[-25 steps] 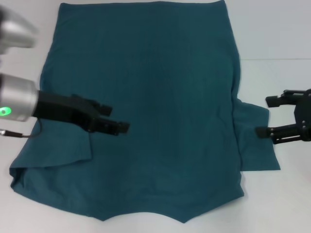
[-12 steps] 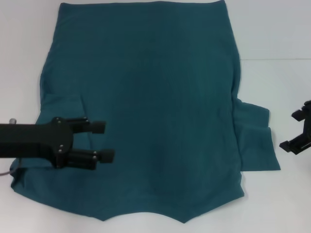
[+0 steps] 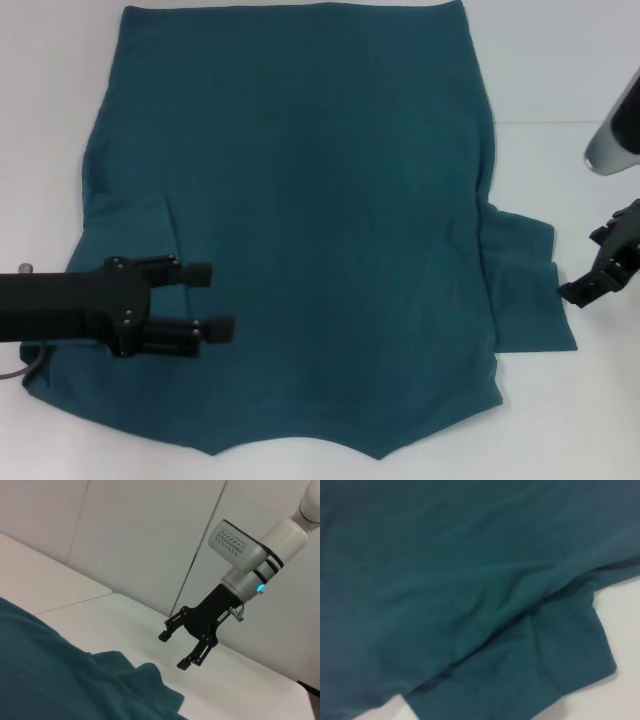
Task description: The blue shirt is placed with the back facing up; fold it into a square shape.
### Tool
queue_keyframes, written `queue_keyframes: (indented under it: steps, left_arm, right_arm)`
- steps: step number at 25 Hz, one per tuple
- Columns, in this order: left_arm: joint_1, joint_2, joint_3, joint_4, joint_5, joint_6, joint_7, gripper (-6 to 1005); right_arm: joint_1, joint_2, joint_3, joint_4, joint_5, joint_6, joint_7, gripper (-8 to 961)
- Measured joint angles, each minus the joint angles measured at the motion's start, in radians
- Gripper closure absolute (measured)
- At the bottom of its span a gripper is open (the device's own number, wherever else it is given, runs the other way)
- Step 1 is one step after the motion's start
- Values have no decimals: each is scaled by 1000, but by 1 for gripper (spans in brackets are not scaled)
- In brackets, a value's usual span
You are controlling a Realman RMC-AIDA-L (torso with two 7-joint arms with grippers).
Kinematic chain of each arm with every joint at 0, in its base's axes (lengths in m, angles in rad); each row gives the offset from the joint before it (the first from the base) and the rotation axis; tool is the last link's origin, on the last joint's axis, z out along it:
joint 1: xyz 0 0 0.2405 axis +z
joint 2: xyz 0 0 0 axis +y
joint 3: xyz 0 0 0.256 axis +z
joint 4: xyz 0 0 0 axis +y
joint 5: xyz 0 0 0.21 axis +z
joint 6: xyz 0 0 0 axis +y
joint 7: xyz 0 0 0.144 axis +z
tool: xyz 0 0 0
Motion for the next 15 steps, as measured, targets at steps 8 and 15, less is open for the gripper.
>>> queue_keyframes:
  steps: [8,15]
  left_arm:
    - [2,-4,2,-11,12,-24,-10,53]
    - [3,-6,1,-12,16,-38,-17,53]
  right_arm:
    - [20,-4,-4,148,16,154,23,12]
    - [38,-5,-11,215,39,185,7,47]
